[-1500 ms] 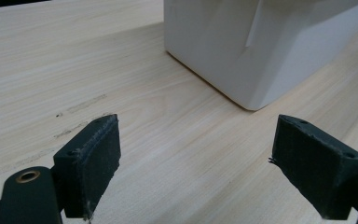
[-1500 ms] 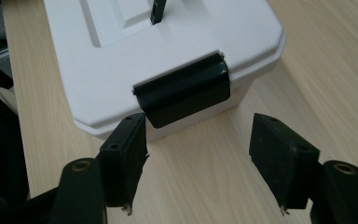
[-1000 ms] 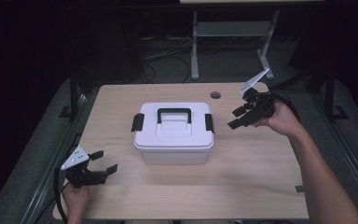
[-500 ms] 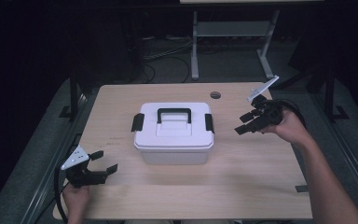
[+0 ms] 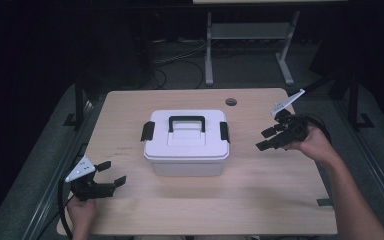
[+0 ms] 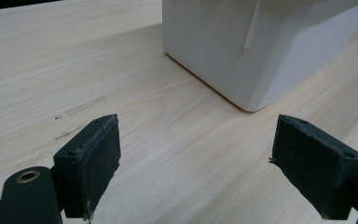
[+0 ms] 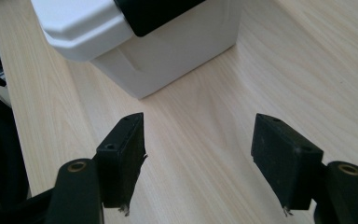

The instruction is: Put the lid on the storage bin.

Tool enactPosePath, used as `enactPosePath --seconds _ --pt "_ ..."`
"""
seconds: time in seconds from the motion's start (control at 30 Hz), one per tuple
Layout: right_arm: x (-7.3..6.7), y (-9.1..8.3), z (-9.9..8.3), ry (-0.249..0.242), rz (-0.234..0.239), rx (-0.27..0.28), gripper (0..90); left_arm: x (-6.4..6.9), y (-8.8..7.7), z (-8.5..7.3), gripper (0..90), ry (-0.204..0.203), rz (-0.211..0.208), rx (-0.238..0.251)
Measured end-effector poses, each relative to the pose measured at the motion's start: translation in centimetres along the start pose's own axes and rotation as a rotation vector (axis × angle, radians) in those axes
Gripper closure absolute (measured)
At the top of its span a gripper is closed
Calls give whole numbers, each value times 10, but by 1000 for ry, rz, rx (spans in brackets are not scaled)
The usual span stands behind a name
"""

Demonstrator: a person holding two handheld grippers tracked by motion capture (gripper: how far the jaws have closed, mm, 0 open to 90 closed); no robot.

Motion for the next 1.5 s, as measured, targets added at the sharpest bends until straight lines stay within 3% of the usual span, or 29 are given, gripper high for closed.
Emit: enactPosePath --seconds 0.6,1.5 --pt "-1 7 -34 49 11 11 335 0 -1 0 147 1 4 -1" --pt "1 8 -88 137 -8 43 323 2 0 -1 147 8 7 -5"
Point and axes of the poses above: each handheld gripper's, and its own axes: y roughly forward along the jaws, z roughly out of its top, x roughly to its right, the point moved 9 cm from there along y, roughly forward along the jaws, and after that the axes turned 4 degrees about -x, right-handed, at the moved point
